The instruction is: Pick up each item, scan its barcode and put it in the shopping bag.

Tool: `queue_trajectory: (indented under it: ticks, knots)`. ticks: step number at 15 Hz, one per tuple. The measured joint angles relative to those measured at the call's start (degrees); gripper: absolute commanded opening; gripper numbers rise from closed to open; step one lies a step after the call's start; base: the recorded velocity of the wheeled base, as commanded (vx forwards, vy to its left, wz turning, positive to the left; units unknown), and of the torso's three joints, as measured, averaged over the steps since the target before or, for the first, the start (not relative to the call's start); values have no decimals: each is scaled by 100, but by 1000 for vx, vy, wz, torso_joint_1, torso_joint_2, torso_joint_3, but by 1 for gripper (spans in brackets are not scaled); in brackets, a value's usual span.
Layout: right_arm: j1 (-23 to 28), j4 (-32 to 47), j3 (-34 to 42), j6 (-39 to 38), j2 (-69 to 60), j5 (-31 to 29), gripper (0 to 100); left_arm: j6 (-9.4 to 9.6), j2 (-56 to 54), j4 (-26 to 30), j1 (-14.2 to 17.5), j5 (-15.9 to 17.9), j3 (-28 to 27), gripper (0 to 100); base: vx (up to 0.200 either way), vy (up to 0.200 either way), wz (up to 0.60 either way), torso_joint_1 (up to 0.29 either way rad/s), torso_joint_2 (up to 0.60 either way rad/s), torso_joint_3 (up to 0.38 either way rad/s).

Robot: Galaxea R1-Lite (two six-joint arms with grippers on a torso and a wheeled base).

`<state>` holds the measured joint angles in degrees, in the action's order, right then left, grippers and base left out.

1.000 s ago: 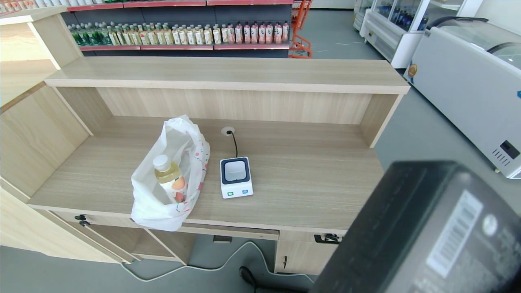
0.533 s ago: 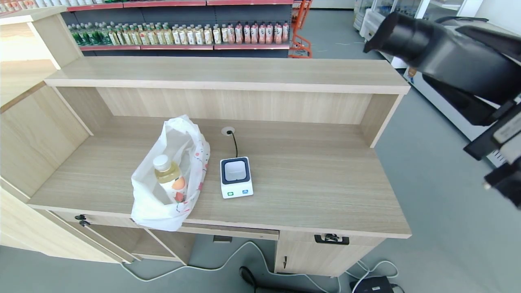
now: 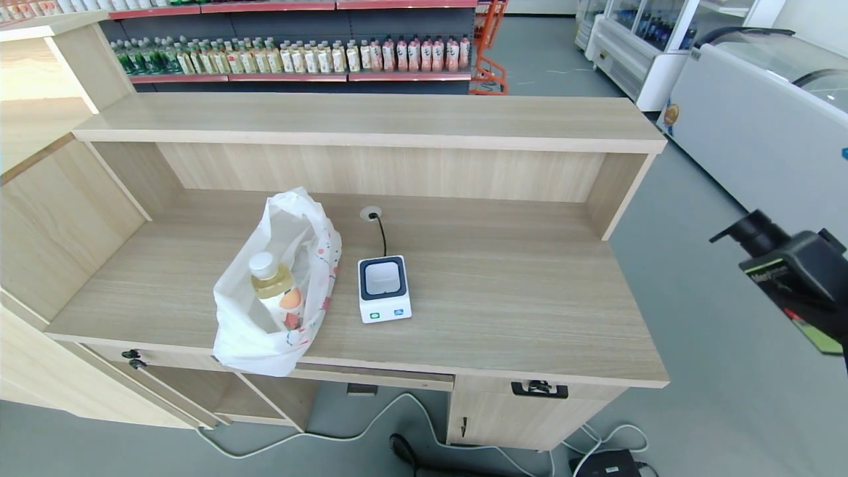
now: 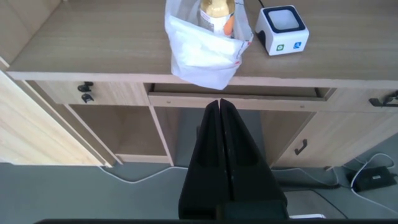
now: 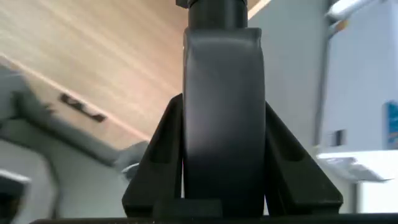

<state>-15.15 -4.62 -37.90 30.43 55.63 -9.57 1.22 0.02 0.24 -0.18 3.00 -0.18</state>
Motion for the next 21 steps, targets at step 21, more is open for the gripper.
queue_trajectory:
  ticks: [21]
  knots:
    - [-284,-651,-1447,-7347,1540,1920,0,15,0,2,0,0,0,0,0,29,0,0,0,1]
